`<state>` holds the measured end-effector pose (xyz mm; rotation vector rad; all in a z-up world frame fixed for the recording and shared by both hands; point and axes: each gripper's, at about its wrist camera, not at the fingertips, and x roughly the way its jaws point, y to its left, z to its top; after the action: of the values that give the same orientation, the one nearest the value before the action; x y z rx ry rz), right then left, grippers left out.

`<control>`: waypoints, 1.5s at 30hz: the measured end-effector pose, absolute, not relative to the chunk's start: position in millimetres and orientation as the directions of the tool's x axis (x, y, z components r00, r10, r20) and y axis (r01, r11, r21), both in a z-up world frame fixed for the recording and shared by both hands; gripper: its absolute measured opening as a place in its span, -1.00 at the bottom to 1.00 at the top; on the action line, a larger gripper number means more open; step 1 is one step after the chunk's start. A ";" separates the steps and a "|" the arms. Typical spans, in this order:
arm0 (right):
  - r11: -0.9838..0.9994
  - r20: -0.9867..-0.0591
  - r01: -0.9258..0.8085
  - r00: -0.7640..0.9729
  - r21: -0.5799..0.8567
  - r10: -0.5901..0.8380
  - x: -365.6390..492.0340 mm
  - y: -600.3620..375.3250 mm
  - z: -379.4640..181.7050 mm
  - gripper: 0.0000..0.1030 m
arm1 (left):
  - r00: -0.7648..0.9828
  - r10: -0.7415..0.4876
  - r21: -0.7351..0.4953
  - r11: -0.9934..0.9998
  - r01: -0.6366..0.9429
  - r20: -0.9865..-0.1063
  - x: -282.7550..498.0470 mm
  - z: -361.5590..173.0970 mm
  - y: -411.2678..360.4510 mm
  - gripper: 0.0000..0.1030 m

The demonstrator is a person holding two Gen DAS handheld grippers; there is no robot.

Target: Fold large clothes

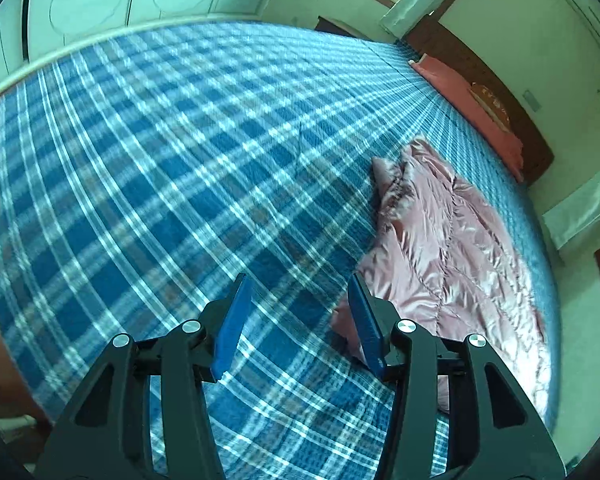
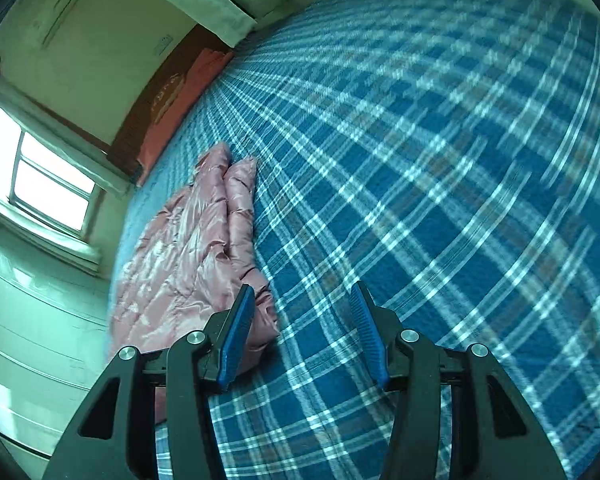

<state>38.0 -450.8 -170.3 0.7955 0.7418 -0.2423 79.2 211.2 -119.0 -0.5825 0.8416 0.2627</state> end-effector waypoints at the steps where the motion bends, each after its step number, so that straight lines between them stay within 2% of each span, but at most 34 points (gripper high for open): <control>1: 0.721 -0.691 0.456 0.722 0.522 0.043 40.7 -443.1 -160.9 -0.02 | 0.653 0.019 -0.348 0.834 -0.428 -0.758 79.9 -113.0 207.0 -0.03; 5: 0.849 -0.684 0.368 0.729 0.380 -0.010 61.0 -397.7 -128.3 -0.03 | 0.692 0.108 -0.198 0.917 -0.346 -0.713 88.9 -88.5 171.4 -0.03; 15: 0.981 -0.713 0.108 0.700 0.159 0.038 162.7 -260.9 -117.7 -0.03 | 0.684 0.111 0.042 0.992 -0.116 -0.721 160.5 -92.6 48.0 0.00; 21: 0.995 -0.730 0.034 0.682 0.095 0.046 213.7 -209.0 -124.2 -0.03 | 0.672 0.124 0.089 0.992 -0.086 -0.730 199.0 -107.3 2.8 0.00; 27: 1.000 -0.790 0.021 0.613 0.005 -0.009 233.4 -191.7 -174.6 -0.03 | 0.626 0.148 0.124 0.989 -0.083 -0.765 217.7 -145.6 -4.6 -0.01; 30: 1.000 -0.801 0.017 0.599 0.003 -0.008 235.4 -193.0 -179.4 -0.03 | 0.619 0.156 0.143 0.987 -0.071 -0.769 221.2 -153.6 -6.5 -0.02; 33: 1.000 -0.807 0.014 0.590 0.022 0.010 238.0 -194.5 -162.8 -0.03 | 0.608 0.129 0.128 0.991 -0.045 -0.783 221.4 -141.1 -5.7 -0.16; 35: 0.999 -0.789 0.028 0.614 0.042 0.016 241.8 -197.2 -148.4 -0.03 | 0.634 0.111 0.104 0.993 -0.048 -0.766 220.5 -125.5 -4.8 -0.16; 38: 0.998 -0.772 0.050 0.636 0.031 -0.008 259.1 -197.3 -137.1 -0.03 | 0.678 0.146 0.147 0.988 -0.057 -0.720 231.7 -111.6 -10.6 -0.13; 43: 0.998 -0.813 0.061 0.581 0.008 -0.029 286.4 -199.6 -169.6 -0.03 | 0.610 0.201 0.205 0.977 -0.065 -0.767 270.6 -145.4 -16.5 -0.12; 45: 0.998 -0.807 0.063 0.590 0.011 -0.028 288.7 -200.6 -182.6 -0.03 | 0.621 0.220 0.229 0.971 -0.067 -0.752 272.1 -154.5 -20.6 -0.12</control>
<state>288.7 -200.6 -182.6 0.0396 0.9381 -0.0528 272.1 -20.6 -154.5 0.1853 0.8863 0.1665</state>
